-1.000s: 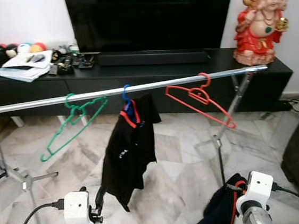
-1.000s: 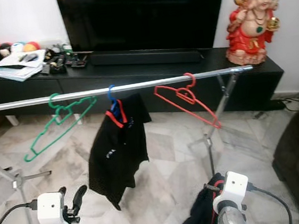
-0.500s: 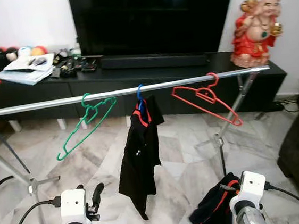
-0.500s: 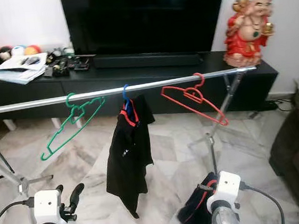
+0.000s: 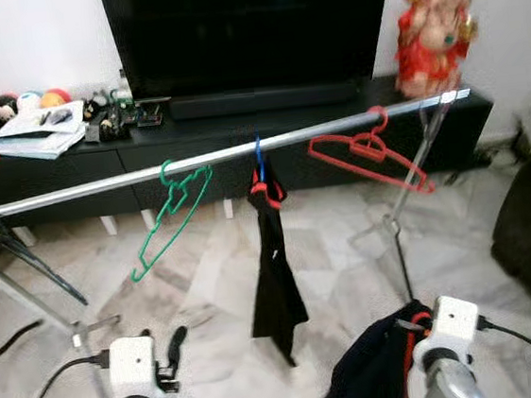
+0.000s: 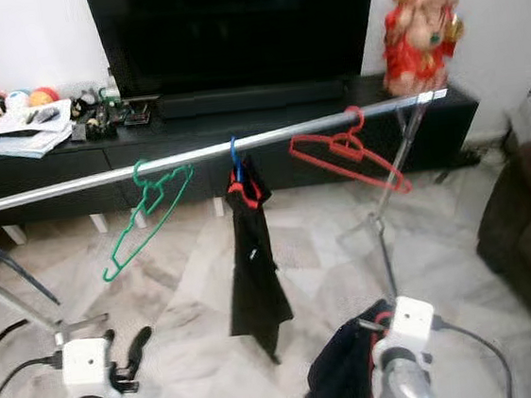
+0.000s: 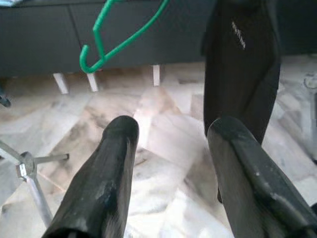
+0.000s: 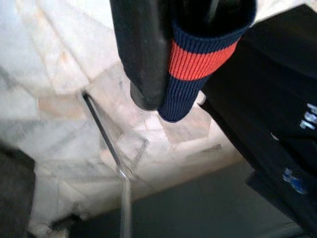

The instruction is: Hang hanger

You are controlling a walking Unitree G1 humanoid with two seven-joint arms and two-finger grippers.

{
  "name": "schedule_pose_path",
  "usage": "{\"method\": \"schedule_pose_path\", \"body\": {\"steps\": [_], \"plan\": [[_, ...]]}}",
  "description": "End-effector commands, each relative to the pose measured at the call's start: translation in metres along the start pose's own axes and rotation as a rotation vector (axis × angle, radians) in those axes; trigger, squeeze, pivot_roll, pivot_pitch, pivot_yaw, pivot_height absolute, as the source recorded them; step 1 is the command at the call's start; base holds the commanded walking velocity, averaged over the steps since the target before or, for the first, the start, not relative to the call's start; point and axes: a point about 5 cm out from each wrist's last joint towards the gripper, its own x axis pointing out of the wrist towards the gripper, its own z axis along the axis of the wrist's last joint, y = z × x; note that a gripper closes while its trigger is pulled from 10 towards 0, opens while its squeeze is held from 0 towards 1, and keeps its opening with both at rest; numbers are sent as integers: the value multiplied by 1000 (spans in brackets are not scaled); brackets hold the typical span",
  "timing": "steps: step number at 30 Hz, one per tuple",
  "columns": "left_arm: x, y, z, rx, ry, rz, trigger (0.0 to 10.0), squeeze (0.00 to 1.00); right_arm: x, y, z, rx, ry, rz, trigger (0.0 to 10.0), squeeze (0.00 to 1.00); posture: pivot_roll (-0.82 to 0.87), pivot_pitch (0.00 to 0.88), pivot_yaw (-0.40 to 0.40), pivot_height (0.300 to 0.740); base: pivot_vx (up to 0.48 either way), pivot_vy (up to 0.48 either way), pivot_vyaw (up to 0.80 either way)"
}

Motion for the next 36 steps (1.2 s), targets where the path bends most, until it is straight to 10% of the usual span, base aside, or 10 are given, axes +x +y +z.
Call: {"method": "schedule_pose_path", "body": {"steps": [1, 36], "plan": [[-1, 8, -2, 10, 7, 17, 10000, 0, 2, 5, 4, 10, -21, 6, 10000, 0, 7, 55, -8, 740, 0, 337, 0], [3, 4, -3, -9, -2, -40, 10000, 0, -3, 2, -10, 0, 50, -9, 10000, 0, 18, 68, -10, 740, 0, 82, 0]]}}
